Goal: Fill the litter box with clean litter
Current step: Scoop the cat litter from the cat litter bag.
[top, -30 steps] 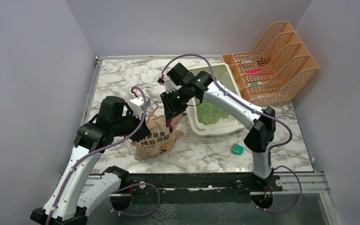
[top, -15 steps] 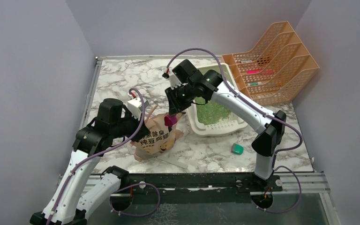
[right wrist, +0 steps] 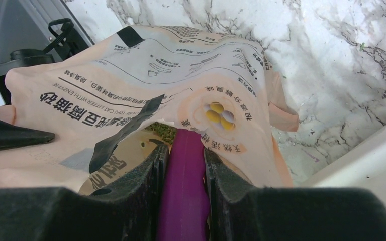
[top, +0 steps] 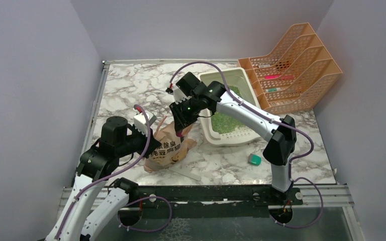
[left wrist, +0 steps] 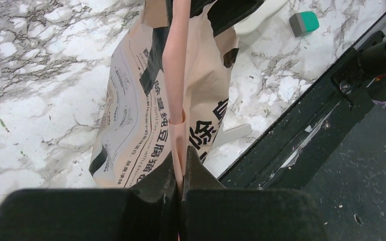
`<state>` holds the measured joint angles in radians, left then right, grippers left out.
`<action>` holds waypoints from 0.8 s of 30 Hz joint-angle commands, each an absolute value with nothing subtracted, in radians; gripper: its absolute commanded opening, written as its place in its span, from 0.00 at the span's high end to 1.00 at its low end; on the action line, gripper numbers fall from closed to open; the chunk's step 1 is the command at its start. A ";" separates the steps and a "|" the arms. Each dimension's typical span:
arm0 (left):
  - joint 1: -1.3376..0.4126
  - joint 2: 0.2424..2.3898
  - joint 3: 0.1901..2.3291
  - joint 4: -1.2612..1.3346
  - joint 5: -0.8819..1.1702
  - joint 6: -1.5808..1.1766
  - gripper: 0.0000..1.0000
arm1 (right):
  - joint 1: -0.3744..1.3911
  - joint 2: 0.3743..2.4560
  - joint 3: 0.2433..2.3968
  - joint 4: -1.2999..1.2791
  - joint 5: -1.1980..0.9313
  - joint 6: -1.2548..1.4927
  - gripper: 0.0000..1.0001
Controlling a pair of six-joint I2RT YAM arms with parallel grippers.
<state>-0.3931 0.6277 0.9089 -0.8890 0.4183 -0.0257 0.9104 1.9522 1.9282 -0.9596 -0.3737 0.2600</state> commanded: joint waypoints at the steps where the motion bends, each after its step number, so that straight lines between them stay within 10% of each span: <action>1: -0.394 0.603 0.869 -0.876 0.416 -0.029 1.00 | 0.929 1.937 1.979 -0.984 -0.333 0.240 0.99; 24: -0.394 0.570 0.855 -0.841 0.408 -0.037 1.00 | 0.929 1.881 1.853 -0.896 -0.366 0.258 0.99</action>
